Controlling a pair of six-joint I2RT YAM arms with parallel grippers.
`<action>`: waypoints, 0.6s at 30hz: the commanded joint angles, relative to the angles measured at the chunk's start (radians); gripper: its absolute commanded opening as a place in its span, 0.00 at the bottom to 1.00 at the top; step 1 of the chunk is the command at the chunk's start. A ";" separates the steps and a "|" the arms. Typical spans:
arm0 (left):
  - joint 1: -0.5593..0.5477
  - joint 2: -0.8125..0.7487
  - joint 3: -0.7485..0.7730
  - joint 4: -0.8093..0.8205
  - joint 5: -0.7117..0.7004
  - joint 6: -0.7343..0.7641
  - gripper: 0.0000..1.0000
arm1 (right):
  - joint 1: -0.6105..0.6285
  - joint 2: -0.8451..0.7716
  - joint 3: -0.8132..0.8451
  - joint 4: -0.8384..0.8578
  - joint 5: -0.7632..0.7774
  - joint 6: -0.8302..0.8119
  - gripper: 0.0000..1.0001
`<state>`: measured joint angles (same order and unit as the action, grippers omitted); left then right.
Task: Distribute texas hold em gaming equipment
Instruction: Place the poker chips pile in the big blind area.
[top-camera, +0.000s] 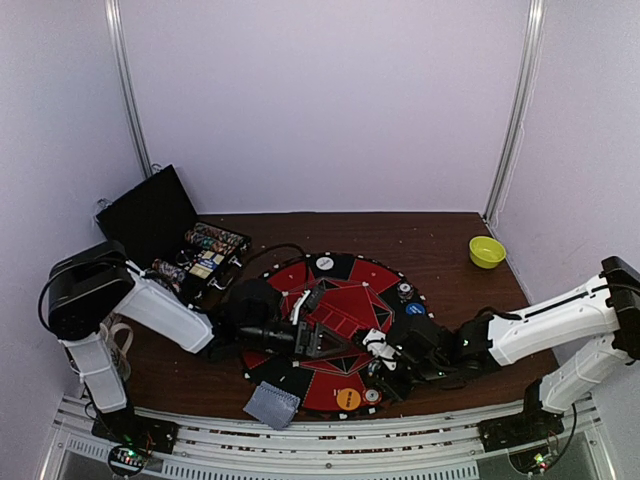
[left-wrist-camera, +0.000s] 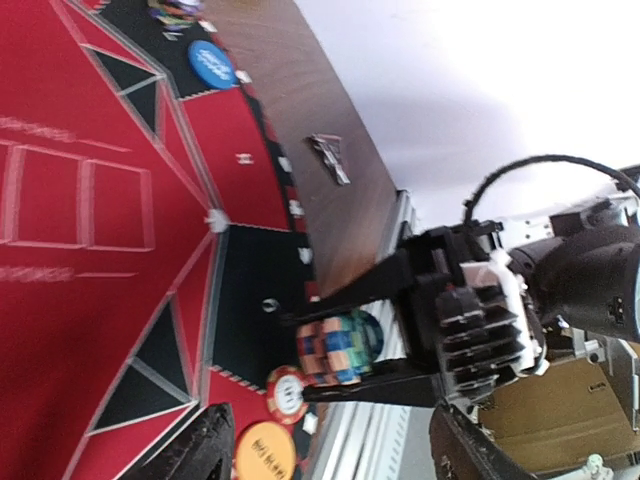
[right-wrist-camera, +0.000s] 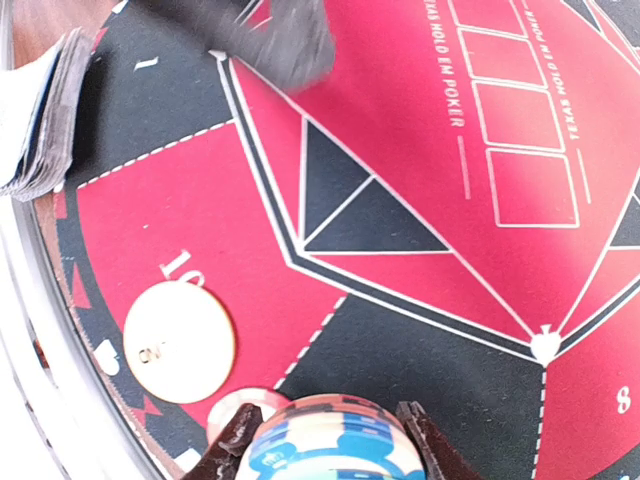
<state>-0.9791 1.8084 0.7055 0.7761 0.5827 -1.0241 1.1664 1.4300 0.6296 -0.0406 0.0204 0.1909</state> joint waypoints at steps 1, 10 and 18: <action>0.049 -0.098 -0.040 -0.172 -0.084 0.093 0.69 | 0.031 -0.016 -0.006 -0.011 0.019 0.020 0.12; 0.098 -0.238 -0.033 -0.397 -0.186 0.209 0.70 | 0.068 0.003 -0.003 -0.024 0.013 0.048 0.12; 0.124 -0.301 -0.026 -0.491 -0.222 0.260 0.70 | 0.089 0.022 0.003 -0.036 0.017 0.068 0.12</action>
<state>-0.8642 1.5345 0.6743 0.3336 0.3939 -0.8143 1.2423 1.4353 0.6292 -0.0677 0.0200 0.2390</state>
